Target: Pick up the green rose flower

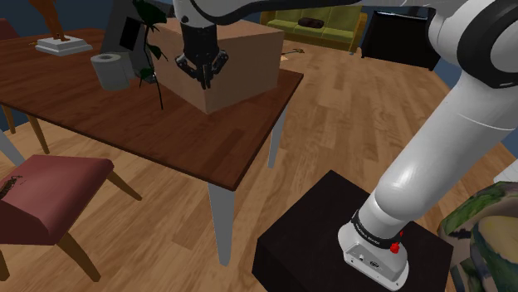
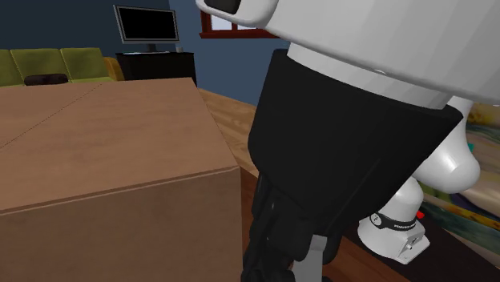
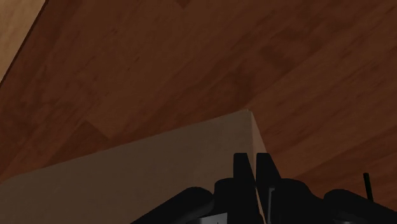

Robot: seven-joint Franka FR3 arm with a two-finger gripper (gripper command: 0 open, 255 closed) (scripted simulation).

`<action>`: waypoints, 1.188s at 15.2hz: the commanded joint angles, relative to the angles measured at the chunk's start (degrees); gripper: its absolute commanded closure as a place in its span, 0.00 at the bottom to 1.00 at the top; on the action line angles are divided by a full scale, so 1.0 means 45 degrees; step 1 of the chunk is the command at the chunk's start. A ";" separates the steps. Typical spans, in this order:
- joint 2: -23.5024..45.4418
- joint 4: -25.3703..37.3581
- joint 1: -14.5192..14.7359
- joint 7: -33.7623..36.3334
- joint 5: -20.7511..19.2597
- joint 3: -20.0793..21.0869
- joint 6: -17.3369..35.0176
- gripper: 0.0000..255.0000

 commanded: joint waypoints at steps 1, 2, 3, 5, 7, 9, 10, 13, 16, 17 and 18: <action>-0.0007 -0.0029 -0.0019 -0.0013 -0.0001 -0.0021 0.0041 1.00; 0.0017 0.0166 -0.0016 -0.0041 -0.0005 -0.0013 -0.0131 1.00; 0.0048 0.0368 -0.0011 -0.0067 -0.0015 -0.0004 -0.0306 1.00; 0.0118 0.0782 0.0002 -0.0115 -0.0039 0.0014 -0.0659 1.00; 0.0203 0.1213 0.0018 -0.0159 -0.0074 0.0036 -0.1017 1.00; 0.0305 0.1664 0.0039 -0.0197 -0.0121 0.0063 -0.1382 1.00; 0.0362 0.1897 0.0050 -0.0214 -0.0149 0.0078 -0.1568 1.00; 0.0560 0.2628 0.0097 -0.0259 -0.0253 0.0131 -0.2137 1.00; 0.0803 0.3415 0.0162 -0.0292 -0.0391 0.0194 -0.2728 1.00; 0.0816 0.3456 0.0166 -0.0294 -0.0399 0.0198 -0.2758 1.00; 0.0815 0.3454 0.0166 -0.0294 -0.0397 0.0197 -0.2757 1.00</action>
